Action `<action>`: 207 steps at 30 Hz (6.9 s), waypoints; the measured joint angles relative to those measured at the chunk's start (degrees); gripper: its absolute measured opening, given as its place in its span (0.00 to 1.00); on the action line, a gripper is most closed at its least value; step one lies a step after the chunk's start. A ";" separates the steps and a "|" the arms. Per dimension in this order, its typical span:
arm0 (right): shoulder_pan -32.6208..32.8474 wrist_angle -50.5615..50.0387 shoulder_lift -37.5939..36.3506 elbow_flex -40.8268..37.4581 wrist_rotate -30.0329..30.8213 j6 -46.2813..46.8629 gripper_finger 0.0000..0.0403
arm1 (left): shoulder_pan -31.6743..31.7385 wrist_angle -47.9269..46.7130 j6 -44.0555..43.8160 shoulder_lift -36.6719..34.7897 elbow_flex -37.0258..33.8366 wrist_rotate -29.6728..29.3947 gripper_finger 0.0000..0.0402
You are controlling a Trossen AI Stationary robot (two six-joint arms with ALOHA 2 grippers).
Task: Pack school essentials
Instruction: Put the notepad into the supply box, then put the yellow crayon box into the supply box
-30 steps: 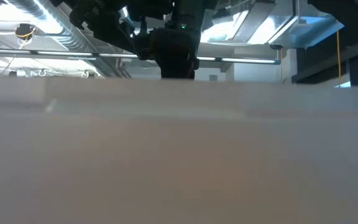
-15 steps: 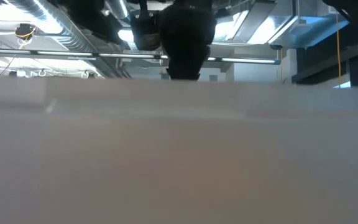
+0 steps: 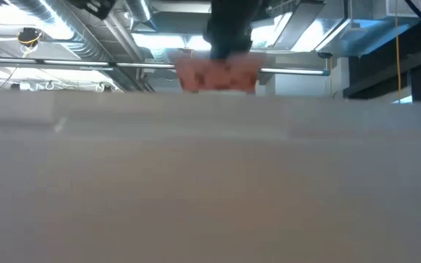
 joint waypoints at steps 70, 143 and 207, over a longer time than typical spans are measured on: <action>13.98 16.31 0.00 -13.58 0.15 13.10 0.93 | -16.19 8.88 2.08 5.72 0.00 -11.90 0.26; 10.48 15.19 -10.01 -13.53 9.76 5.50 0.99 | -16.19 8.87 2.05 5.70 0.00 -11.87 0.26; -22.30 22.97 -33.81 -33.91 11.84 -16.43 0.99 | 44.22 -11.78 -17.57 3.82 -0.02 -16.67 0.26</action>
